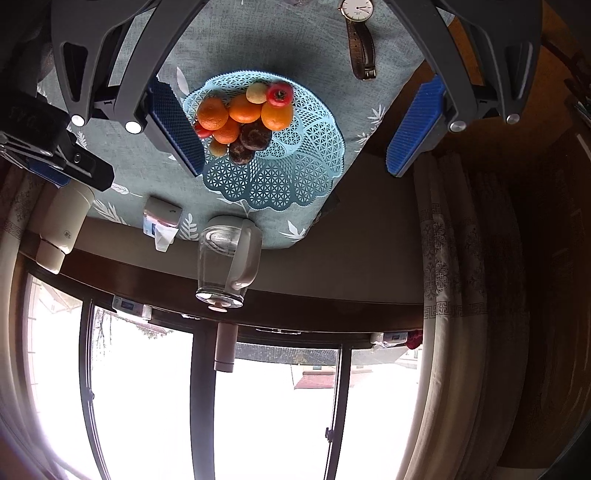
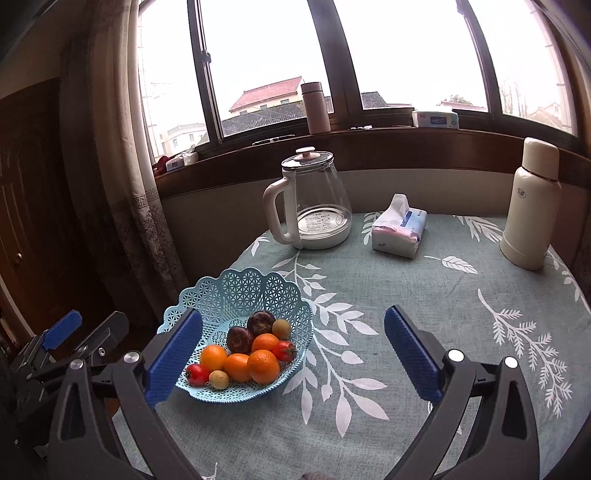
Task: Organize fruits
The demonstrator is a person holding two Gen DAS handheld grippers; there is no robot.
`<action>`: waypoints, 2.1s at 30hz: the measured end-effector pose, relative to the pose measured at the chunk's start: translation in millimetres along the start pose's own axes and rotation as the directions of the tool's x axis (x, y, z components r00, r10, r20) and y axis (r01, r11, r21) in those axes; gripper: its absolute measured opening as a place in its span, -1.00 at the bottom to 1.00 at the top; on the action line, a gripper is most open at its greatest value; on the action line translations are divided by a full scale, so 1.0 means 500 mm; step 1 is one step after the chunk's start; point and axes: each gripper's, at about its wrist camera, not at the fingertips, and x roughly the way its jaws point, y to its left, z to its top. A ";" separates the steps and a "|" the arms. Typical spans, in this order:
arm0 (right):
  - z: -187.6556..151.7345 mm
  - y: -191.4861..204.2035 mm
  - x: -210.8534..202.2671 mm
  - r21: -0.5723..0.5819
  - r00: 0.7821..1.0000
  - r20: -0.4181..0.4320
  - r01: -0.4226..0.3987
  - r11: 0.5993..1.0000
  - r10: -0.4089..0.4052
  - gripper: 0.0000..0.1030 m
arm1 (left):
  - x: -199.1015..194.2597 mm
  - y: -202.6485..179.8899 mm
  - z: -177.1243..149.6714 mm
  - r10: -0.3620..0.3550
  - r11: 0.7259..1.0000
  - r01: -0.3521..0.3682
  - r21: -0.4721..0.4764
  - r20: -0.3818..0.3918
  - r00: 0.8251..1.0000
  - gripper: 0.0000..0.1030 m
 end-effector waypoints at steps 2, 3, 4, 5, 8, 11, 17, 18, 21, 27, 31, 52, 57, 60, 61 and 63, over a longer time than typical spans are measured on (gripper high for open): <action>-0.007 0.002 -0.011 -0.014 1.000 0.015 0.006 1.000 -0.006 0.91 | -0.009 -0.001 -0.001 0.002 1.000 -0.002 0.010 0.003 1.000 0.95; -0.011 0.005 -0.018 -0.024 1.000 0.026 0.010 1.000 -0.009 0.91 | -0.013 -0.002 -0.002 0.003 1.000 -0.003 0.015 0.005 1.000 0.95; -0.015 0.009 -0.024 -0.038 0.999 0.037 0.017 0.999 -0.016 0.91 | -0.017 -0.002 -0.003 0.004 1.000 -0.005 0.019 0.006 1.000 0.95; -0.019 0.014 -0.029 -0.056 0.999 0.047 0.025 0.998 -0.022 0.91 | -0.021 -0.003 -0.004 0.006 1.000 -0.006 0.025 0.008 1.000 0.95; -0.036 0.031 -0.040 -0.118 0.997 0.063 0.053 0.992 -0.046 0.91 | -0.031 -0.007 -0.006 0.009 0.999 -0.010 0.038 0.011 1.000 0.95; -0.044 0.040 -0.041 -0.146 0.998 0.047 0.058 0.988 -0.051 0.91 | -0.037 -0.009 -0.010 0.025 0.998 -0.025 0.053 0.011 1.000 0.95; -0.049 0.041 -0.043 -0.153 0.999 0.027 0.040 0.987 -0.036 0.91 | -0.044 -0.002 -0.015 0.038 0.997 -0.038 0.071 0.008 0.999 0.95; -0.050 0.044 -0.044 -0.161 0.999 0.029 0.040 0.986 -0.035 0.91 | -0.043 -0.001 -0.016 0.042 0.996 -0.042 0.075 0.006 0.999 0.95; -0.053 0.050 -0.045 -0.180 0.998 0.039 0.050 0.982 -0.043 0.91 | -0.038 0.003 -0.018 0.050 0.995 -0.050 0.085 -0.001 0.999 0.95; -0.063 0.060 -0.036 -0.226 0.997 0.025 0.074 0.971 -0.070 0.91 | -0.028 0.006 -0.021 0.098 0.986 -0.098 0.134 0.002 0.995 0.95; -0.064 0.065 -0.033 -0.239 0.997 0.020 0.071 0.968 -0.068 0.91 | -0.018 0.005 -0.026 0.154 0.969 -0.153 0.195 0.008 0.988 0.95; -0.086 0.093 -0.002 -0.316 0.997 -0.025 0.062 0.947 -0.074 0.91 | 0.015 0.012 -0.040 0.232 0.936 -0.218 0.276 -0.017 0.973 0.95; -0.088 0.099 0.002 -0.326 0.996 -0.028 0.066 0.943 -0.079 0.91 | 0.021 0.011 -0.043 0.234 0.934 -0.218 0.283 -0.023 0.972 0.95; -0.088 0.101 0.006 -0.332 0.996 -0.031 0.067 0.941 -0.082 0.91 | 0.025 0.012 -0.044 0.235 0.933 -0.217 0.288 -0.028 0.972 0.95; -0.087 0.102 0.007 -0.333 0.996 -0.032 0.068 0.940 -0.083 0.91 | 0.027 0.013 -0.044 0.235 0.932 -0.217 0.288 -0.028 0.972 0.95; -0.088 0.102 0.009 -0.335 0.996 -0.034 0.067 0.940 -0.083 0.91 | 0.028 0.014 -0.045 0.237 0.932 -0.219 0.288 -0.030 0.971 0.95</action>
